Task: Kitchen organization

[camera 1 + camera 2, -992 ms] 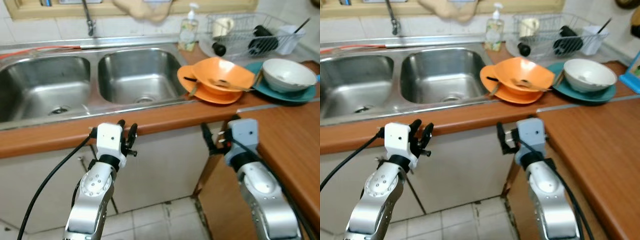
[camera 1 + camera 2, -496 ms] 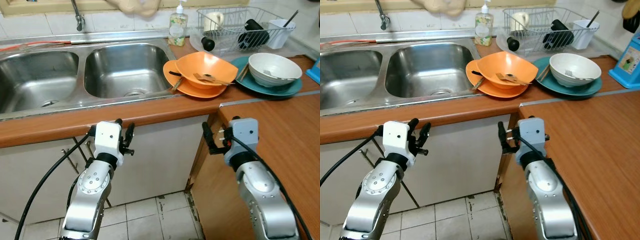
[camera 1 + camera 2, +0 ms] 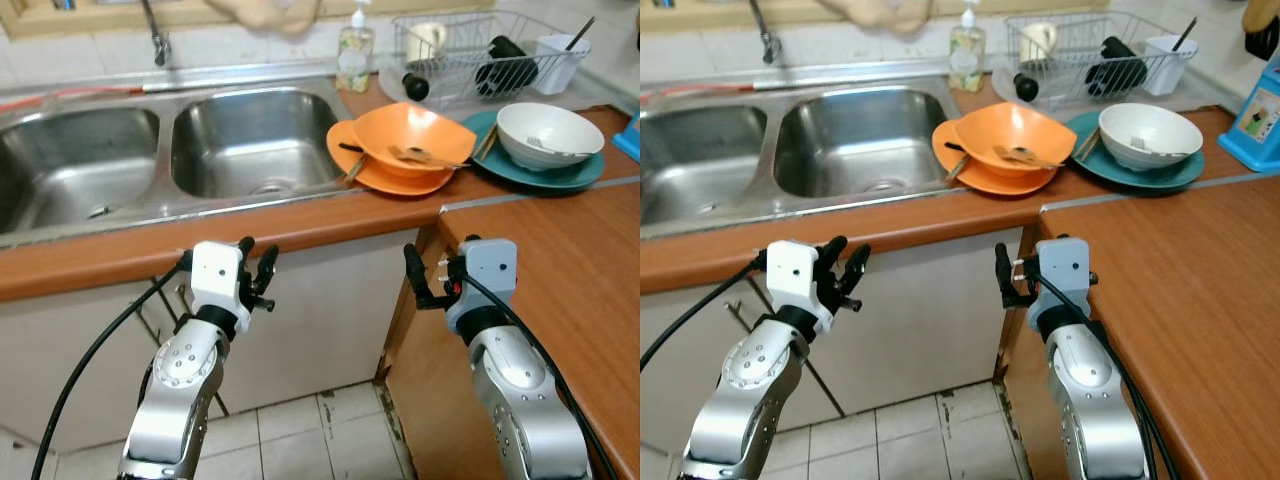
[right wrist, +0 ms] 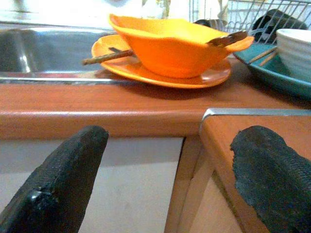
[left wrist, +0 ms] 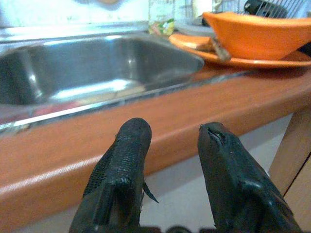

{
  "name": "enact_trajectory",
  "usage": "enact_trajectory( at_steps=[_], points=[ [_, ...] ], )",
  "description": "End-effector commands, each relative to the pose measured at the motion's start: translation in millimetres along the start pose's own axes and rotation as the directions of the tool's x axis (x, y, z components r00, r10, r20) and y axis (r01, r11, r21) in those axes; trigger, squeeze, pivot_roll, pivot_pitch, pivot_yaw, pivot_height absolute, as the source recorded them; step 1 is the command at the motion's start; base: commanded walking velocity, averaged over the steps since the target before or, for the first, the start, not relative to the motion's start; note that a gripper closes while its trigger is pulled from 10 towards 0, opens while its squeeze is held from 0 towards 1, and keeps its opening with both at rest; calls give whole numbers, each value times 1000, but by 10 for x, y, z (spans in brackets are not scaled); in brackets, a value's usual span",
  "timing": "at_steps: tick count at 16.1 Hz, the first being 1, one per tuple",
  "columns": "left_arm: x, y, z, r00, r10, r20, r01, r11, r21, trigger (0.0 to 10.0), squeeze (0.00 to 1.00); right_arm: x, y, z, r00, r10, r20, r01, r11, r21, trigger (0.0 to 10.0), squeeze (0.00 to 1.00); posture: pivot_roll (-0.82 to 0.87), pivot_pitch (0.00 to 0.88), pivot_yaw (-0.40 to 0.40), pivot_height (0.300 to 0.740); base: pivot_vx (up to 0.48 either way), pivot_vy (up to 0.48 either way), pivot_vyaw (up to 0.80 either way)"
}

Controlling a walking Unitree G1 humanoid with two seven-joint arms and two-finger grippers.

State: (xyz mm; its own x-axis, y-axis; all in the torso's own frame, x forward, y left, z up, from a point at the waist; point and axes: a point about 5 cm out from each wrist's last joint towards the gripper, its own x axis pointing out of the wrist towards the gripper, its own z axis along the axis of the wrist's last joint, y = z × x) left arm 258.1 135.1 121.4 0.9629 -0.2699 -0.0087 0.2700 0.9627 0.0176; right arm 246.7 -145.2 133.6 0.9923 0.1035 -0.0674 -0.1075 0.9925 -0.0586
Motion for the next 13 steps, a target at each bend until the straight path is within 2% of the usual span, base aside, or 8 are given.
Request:
enact_trajectory(
  at_steps=[1,5,8,13],
  points=[
    [10,2,73,1000,-10,24,10,1000,-3,10000,0,-4,-14,71,999,-13,33,12,1000,9,10000,0,-108,0,36,740,345,0,0],
    [16,22,190,996,-6,87,6,1000,-4,10000,0,-18,-30,113,998,-17,65,16,1000,23,10000,0,-106,0,35,740,344,0,0],
    [6,19,201,996,-12,92,13,1000,-3,10000,0,-68,-7,108,997,-2,71,0,1000,24,10000,0,-104,0,34,740,346,0,0],
    [16,5,184,996,-26,85,26,1000,-3,10000,0,-60,-1,106,997,-5,71,4,1000,17,10000,0,-112,0,43,740,331,0,0]
  ],
)
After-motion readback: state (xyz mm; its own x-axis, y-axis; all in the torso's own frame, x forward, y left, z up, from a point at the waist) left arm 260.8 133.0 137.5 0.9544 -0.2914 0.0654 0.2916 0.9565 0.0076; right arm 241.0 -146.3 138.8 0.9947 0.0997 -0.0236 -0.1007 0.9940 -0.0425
